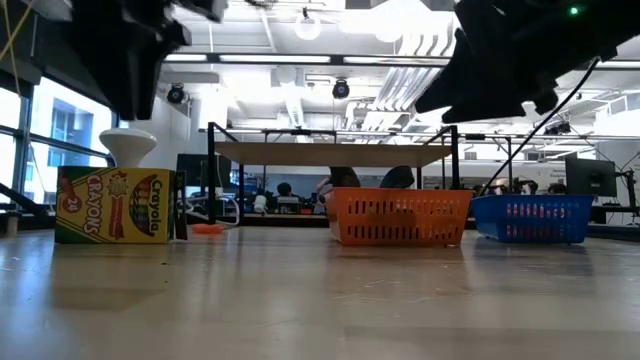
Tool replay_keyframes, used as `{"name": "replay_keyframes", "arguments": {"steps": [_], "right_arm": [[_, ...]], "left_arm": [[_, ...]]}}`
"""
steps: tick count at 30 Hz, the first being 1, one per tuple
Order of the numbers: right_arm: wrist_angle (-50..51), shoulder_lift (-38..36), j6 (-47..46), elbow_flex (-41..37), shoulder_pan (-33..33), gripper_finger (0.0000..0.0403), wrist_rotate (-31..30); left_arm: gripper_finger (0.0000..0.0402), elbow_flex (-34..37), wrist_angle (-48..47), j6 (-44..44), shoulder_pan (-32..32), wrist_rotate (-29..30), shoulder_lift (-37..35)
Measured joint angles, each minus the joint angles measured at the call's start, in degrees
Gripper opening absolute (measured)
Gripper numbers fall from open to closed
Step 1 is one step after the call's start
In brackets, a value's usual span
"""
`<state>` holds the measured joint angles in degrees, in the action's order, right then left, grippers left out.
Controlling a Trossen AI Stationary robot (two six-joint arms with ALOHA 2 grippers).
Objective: Pick & Place Office Desk Supplies
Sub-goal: Put the crayon box into the yellow bin
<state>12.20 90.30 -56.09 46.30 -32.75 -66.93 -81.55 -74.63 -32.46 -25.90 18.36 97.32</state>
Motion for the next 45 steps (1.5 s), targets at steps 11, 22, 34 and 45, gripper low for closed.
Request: {"name": "replay_keyframes", "arguments": {"steps": [11,22,34,45], "right_arm": [[-11.5,0.0,13.1,0.0,0.0,0.0259,5.0],[-12.9,0.0,14.6,0.0,0.0,0.0259,5.9],[-12.9,0.0,15.4,0.0,0.0,0.0259,7.4],[-12.9,0.0,15.4,0.0,0.0,0.0259,7.5]], "left_arm": [[0.0119,2.0,0.4,-5.1,2.7,2.8,0.0],[0.0121,2.1,-0.2,-4.8,2.7,2.2,0.0],[0.0274,3.3,-0.8,-1.3,3.1,2.2,0.0],[0.0292,6.6,1.6,5.6,8.0,-3.1,0.0]]}}
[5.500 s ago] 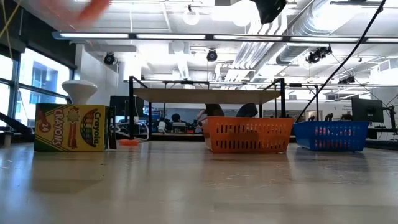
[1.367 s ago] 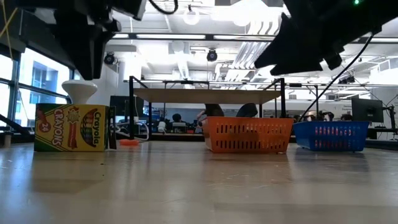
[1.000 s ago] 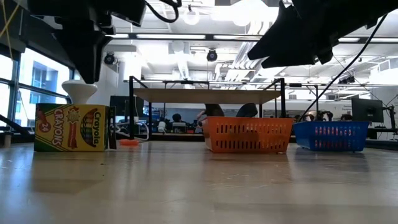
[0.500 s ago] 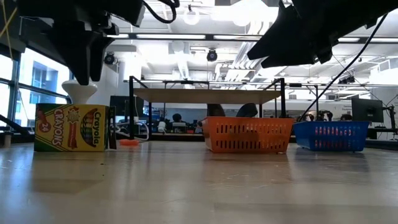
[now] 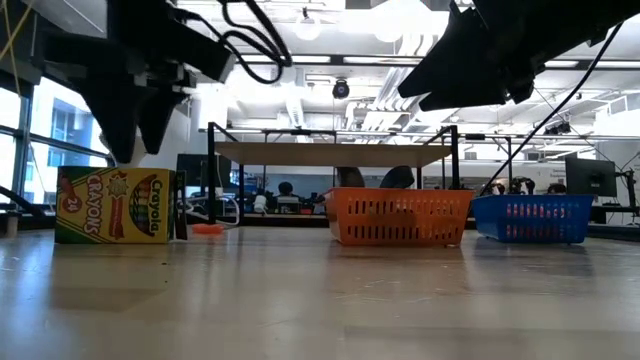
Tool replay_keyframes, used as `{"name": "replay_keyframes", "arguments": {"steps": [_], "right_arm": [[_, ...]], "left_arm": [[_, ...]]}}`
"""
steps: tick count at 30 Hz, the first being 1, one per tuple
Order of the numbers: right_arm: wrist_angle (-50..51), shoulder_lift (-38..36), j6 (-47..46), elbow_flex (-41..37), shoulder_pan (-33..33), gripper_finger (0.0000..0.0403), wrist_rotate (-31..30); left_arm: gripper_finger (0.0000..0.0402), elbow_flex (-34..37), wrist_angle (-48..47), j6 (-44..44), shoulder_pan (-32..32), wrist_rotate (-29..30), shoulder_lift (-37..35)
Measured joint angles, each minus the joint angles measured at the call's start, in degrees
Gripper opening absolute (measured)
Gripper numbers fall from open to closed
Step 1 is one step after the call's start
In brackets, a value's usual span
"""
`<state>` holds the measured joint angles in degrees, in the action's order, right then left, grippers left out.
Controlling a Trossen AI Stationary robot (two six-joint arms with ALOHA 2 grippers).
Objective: Pick & Place Office Desk Supplies
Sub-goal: Put the crayon box into the yellow bin
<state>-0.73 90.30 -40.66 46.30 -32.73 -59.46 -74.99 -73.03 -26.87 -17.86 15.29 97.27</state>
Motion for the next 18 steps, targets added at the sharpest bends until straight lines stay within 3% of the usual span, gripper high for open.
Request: {"name": "replay_keyframes", "arguments": {"steps": [8,18], "right_arm": [[0.0,0.0,0.0,0.0,0.0,0.0259,0.1],[0.0,0.0,0.0,0.0,0.2,0.0259,2.7]], "left_arm": [[0.0292,0.2,5.6,1.8,2.7,-4.7,0.0],[0.0291,2.2,9.6,2.9,1.4,-2.9,0.0]]}}
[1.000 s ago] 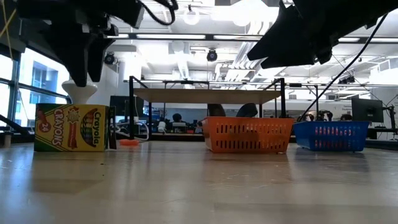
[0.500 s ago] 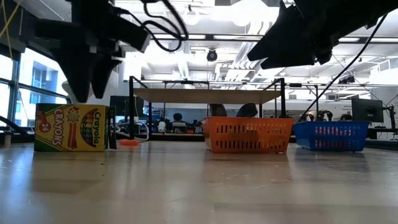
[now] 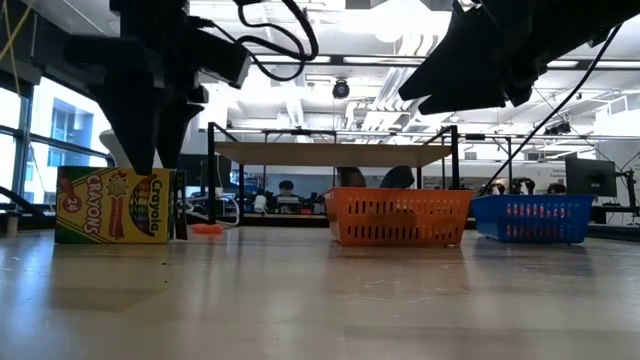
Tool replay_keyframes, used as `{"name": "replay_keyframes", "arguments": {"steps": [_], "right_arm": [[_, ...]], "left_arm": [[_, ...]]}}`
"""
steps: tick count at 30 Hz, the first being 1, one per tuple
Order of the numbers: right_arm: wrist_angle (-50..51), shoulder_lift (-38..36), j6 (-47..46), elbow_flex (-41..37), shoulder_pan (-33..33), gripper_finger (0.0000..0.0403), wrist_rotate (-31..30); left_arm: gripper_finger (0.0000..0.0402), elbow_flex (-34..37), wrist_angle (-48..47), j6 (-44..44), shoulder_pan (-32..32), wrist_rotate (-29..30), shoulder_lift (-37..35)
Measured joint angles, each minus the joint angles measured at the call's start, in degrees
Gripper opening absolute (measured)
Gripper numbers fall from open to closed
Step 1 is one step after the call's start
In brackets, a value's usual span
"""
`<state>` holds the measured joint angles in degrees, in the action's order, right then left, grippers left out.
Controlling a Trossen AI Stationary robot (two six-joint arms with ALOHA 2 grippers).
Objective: Pick & Place Office Desk Supplies
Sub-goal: Put the crayon box into the yellow bin
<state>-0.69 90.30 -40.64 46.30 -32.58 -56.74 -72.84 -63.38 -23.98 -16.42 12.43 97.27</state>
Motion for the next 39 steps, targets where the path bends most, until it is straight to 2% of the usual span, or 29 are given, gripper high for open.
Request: {"name": "replay_keyframes", "arguments": {"steps": [4,16,28,36,39], "right_arm": [[0.0,0.0,0.0,0.0,0.0,0.0259,0.0],[0.0,0.0,0.4,0.0,0.1,0.0259,-0.1],[0.0,0.0,0.4,0.0,0.1,0.0259,0.3],[0.0,0.0,0.4,0.0,0.1,0.0259,0.2],[0.0,0.0,0.4,0.0,0.1,0.0259,0.2]], "left_arm": [[0.0291,1.9,1.1,0.1,-0.4,3.3,0.0],[0.0282,4.9,4.5,-2.1,1.8,3.4,0.0],[0.0189,7.0,5.3,-1.3,2.4,2.4,0.0],[0.0112,7.4,5.8,-1.3,2.3,2.3,0.0],[0.0099,7.4,5.8,-1.3,2.3,2.3,0.0]]}}
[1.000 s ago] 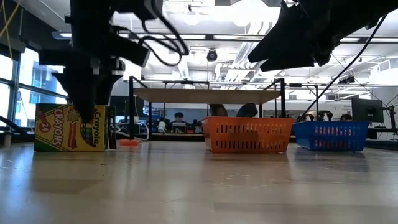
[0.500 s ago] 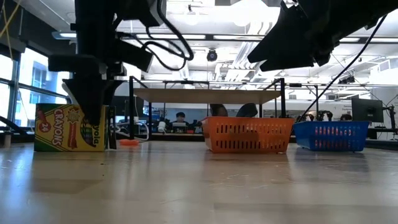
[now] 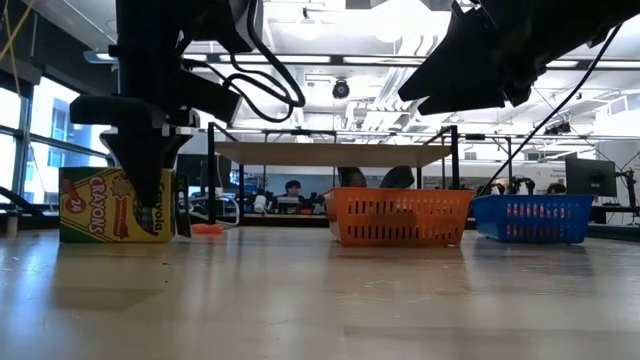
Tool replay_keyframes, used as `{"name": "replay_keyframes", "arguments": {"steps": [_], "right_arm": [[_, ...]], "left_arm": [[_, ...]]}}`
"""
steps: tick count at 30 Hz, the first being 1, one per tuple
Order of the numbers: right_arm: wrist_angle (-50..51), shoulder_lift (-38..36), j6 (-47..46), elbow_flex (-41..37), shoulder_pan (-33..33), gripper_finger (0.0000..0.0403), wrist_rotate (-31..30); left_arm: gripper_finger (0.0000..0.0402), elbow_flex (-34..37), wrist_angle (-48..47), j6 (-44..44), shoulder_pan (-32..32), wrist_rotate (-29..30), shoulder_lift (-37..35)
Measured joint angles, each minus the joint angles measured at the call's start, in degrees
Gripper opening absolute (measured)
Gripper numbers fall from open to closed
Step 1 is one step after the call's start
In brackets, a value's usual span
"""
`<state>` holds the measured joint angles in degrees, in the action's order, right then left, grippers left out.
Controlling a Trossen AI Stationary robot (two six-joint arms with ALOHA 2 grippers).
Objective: Pick & Place Office Desk Supplies
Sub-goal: Put the crayon box into the yellow bin
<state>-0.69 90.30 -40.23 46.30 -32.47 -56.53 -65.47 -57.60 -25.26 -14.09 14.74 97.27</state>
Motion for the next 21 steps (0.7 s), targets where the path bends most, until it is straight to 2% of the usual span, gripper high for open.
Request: {"name": "replay_keyframes", "arguments": {"steps": [10,21], "right_arm": [[0.0,0.0,0.0,0.0,0.0,0.0259,0.4],[-0.4,0.0,-0.1,0.0,-0.1,0.0259,1.5]], "left_arm": [[0.0109,-2.3,0.0,-0.3,-3.2,0.1,0.0],[0.0099,-15.8,-2.0,0.1,-11.2,1.0,-2.6]]}}
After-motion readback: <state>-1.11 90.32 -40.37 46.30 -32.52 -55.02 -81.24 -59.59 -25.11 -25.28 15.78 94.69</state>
